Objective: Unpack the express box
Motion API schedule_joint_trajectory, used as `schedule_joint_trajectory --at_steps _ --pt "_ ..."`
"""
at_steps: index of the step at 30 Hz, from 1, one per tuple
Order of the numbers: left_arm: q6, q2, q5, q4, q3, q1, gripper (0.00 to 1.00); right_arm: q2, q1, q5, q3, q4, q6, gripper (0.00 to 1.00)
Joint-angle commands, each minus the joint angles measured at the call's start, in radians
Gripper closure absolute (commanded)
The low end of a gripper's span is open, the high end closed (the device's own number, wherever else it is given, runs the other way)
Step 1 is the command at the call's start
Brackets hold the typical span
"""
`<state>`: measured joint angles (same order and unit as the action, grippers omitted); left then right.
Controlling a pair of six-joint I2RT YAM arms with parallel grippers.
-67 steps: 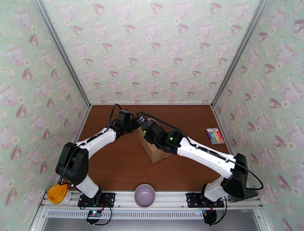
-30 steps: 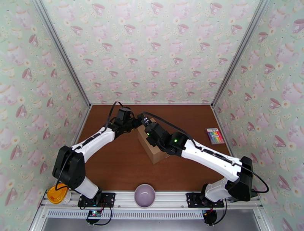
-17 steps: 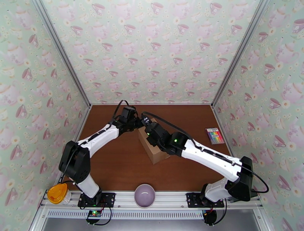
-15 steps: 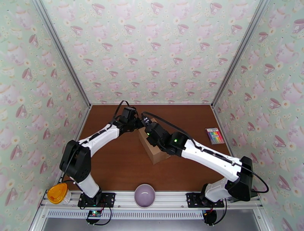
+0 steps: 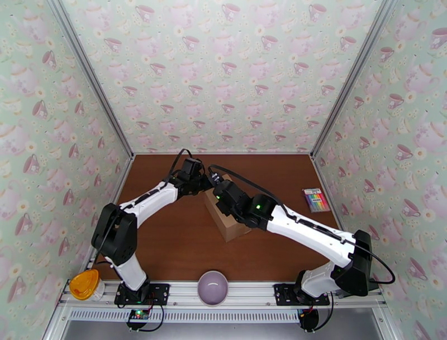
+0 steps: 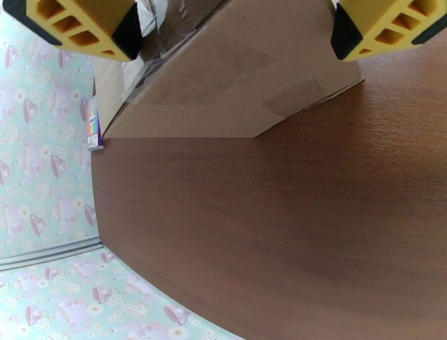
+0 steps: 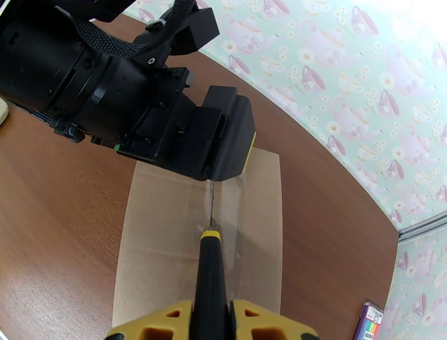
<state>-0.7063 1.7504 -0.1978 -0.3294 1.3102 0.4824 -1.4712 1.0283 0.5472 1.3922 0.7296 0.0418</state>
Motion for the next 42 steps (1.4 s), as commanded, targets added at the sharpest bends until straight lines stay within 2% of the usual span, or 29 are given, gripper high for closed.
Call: schedule_joint_trajectory --at_steps 1,42 --pt "-0.027 0.056 0.030 -0.104 0.006 0.007 0.05 0.031 0.026 -0.004 -0.017 0.047 0.023 1.00" --pt "-0.058 0.124 0.046 -0.136 0.038 -0.008 0.06 0.118 0.036 -0.016 -0.087 0.101 0.118 1.00"
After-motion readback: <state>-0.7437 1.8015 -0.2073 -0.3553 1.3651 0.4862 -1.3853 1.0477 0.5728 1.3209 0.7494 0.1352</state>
